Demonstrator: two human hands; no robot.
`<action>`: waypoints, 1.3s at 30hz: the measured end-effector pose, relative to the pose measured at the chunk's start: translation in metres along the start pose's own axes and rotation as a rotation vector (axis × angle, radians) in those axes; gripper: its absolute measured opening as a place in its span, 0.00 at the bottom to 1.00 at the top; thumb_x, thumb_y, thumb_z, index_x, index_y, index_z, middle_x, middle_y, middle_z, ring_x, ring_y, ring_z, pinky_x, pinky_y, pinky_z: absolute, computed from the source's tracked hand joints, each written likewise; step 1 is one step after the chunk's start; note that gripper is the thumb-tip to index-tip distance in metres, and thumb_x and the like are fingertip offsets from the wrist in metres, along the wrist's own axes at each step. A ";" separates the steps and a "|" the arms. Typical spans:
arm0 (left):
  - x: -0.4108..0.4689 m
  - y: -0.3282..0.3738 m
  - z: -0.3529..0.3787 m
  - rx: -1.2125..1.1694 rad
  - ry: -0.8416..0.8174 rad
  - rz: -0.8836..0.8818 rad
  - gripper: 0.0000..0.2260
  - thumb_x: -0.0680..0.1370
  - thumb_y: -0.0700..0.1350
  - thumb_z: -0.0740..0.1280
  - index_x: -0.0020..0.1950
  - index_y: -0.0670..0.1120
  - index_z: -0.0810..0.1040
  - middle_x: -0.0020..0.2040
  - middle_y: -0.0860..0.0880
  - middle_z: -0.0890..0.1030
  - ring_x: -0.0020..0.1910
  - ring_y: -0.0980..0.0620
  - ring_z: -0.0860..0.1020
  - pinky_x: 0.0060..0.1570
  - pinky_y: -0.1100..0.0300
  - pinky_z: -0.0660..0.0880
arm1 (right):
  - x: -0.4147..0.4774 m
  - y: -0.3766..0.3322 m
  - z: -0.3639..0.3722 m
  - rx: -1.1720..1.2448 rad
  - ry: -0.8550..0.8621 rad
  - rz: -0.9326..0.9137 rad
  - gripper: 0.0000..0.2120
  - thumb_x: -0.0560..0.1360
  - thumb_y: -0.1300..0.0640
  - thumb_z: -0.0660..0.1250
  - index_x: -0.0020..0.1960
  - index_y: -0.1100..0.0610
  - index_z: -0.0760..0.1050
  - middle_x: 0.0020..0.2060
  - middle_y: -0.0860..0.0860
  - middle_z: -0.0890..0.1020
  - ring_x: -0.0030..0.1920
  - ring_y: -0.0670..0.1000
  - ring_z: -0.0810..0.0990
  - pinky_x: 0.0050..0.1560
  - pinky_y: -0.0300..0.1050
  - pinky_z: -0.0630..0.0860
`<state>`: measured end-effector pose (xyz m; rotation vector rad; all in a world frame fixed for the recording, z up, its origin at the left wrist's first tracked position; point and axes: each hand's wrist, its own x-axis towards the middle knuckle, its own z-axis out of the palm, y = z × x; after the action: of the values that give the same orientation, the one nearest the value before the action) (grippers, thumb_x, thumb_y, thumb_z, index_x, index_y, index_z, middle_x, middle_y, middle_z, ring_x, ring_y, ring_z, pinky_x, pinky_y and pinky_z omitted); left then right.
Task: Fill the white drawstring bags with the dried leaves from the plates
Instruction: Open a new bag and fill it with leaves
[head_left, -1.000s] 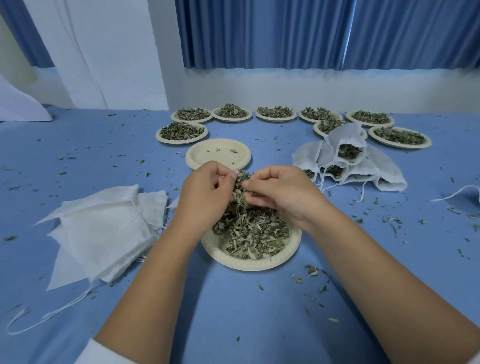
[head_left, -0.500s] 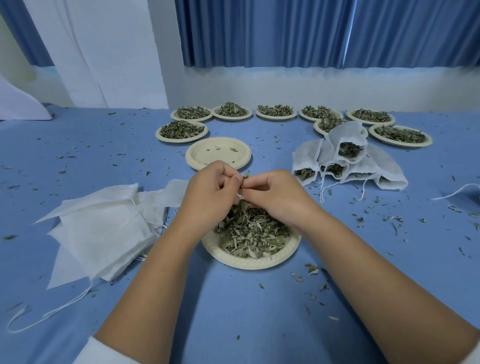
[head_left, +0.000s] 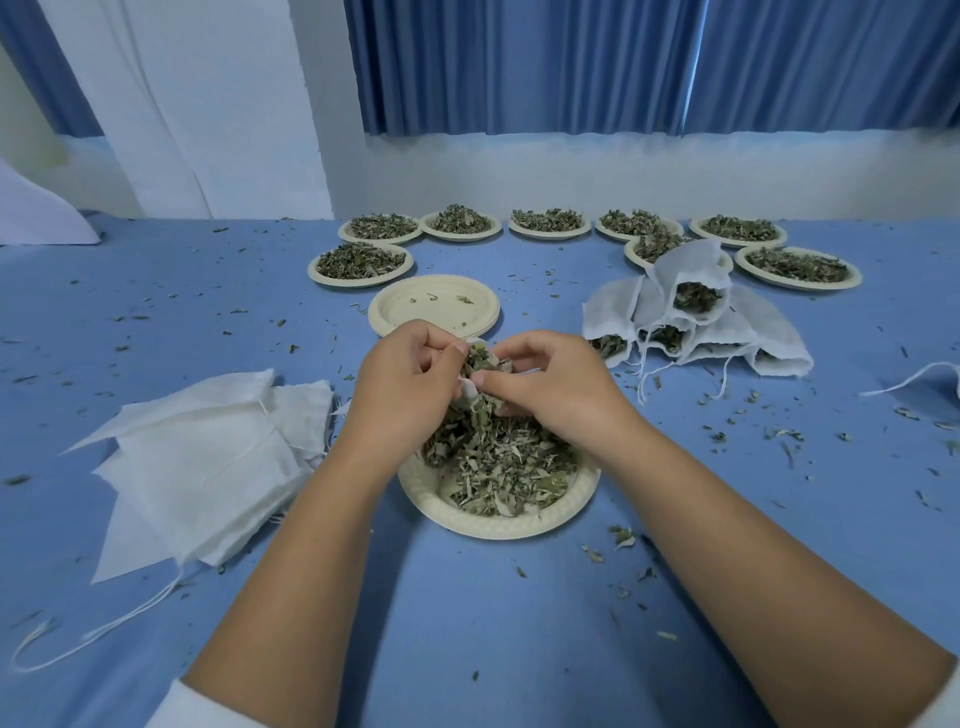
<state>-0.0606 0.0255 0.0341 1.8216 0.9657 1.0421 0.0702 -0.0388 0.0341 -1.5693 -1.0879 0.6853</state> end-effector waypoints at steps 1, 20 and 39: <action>0.000 0.000 0.000 -0.004 0.006 -0.006 0.06 0.80 0.43 0.65 0.43 0.48 0.76 0.23 0.58 0.78 0.24 0.65 0.75 0.26 0.74 0.67 | 0.000 0.000 0.000 -0.042 0.032 -0.023 0.09 0.69 0.58 0.78 0.46 0.53 0.79 0.38 0.50 0.81 0.28 0.40 0.80 0.36 0.40 0.81; -0.001 0.001 0.001 -0.025 -0.047 0.005 0.07 0.80 0.42 0.65 0.42 0.50 0.77 0.27 0.55 0.79 0.28 0.61 0.78 0.32 0.71 0.73 | -0.006 0.000 0.008 -0.076 0.040 -0.192 0.06 0.71 0.65 0.74 0.40 0.54 0.82 0.30 0.45 0.81 0.30 0.39 0.76 0.38 0.33 0.75; 0.005 -0.008 0.000 0.053 0.098 0.018 0.06 0.80 0.45 0.66 0.42 0.49 0.76 0.24 0.57 0.77 0.25 0.63 0.74 0.28 0.68 0.71 | -0.006 -0.012 -0.001 0.135 -0.064 0.019 0.04 0.72 0.67 0.73 0.42 0.61 0.79 0.32 0.54 0.83 0.32 0.47 0.83 0.35 0.37 0.81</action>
<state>-0.0603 0.0330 0.0287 1.8399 1.0461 1.1356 0.0647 -0.0443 0.0450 -1.4521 -1.0529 0.8098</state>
